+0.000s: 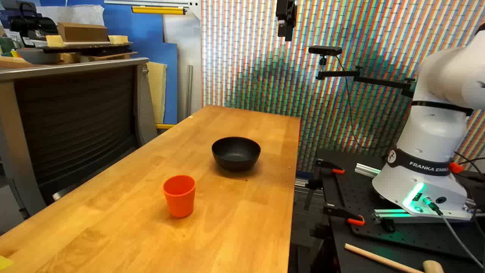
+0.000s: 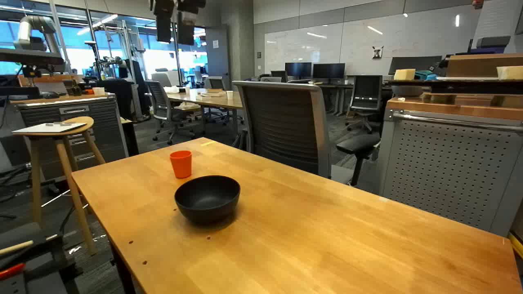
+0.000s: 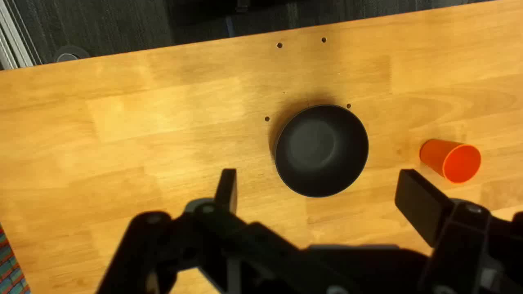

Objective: Place the cup inside the bowl

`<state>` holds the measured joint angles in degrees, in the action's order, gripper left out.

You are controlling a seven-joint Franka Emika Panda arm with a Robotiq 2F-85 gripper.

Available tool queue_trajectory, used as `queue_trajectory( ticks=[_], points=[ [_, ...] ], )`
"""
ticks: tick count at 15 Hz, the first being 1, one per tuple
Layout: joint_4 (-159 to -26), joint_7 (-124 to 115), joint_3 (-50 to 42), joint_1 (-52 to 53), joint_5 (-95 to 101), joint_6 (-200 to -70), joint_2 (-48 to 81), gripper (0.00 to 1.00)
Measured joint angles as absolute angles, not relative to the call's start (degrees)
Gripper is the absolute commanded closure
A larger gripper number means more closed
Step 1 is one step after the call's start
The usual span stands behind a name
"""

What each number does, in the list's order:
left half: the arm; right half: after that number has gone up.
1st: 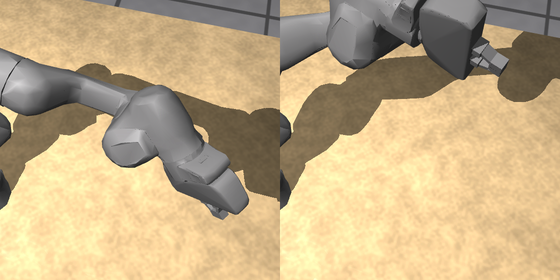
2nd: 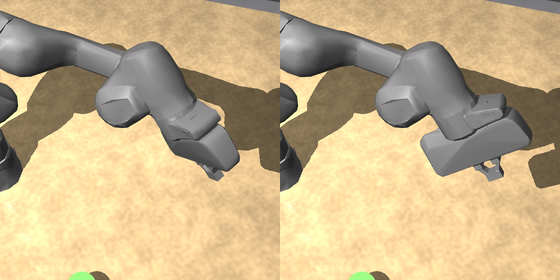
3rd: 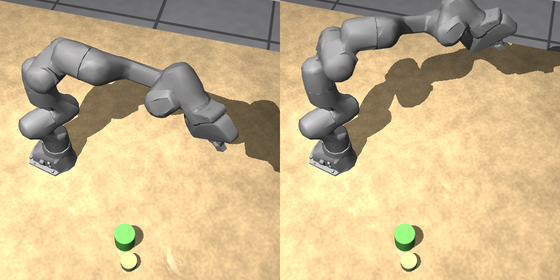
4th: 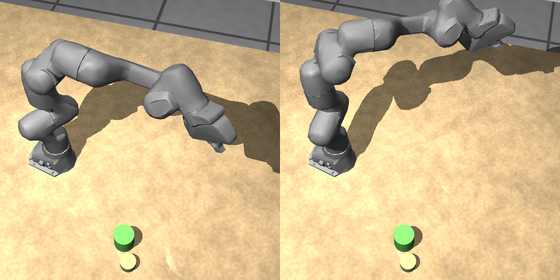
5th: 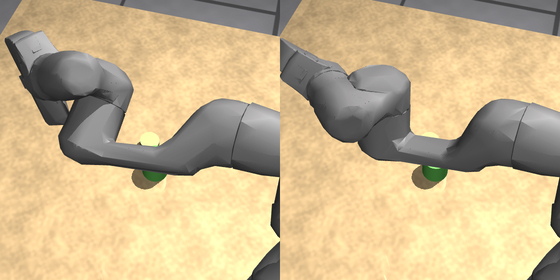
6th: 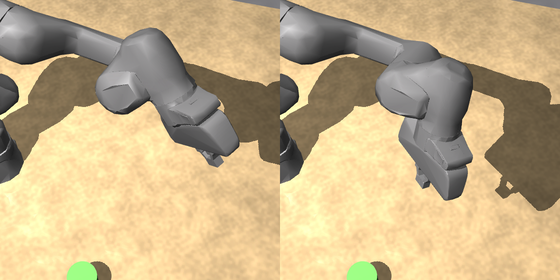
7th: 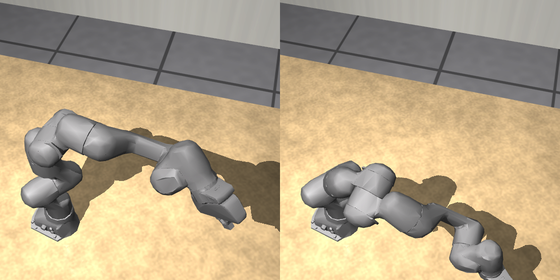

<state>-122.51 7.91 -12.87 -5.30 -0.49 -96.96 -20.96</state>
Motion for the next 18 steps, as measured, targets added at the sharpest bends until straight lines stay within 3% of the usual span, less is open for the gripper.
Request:
queue_trajectory(
  ticks=[7, 13, 18],
  points=[
    [-122.43, 7.11, -11.90, -5.19, -1.57, -99.04, -19.68, 0.00],
    [-122.18, -0.10, -2.50, -0.61, -3.69, -119.76, -6.78, 0.00],
    [-116.28, -4.44, 3.24, 3.82, -3.68, -129.86, 7.77, 0.00]
  ],
)
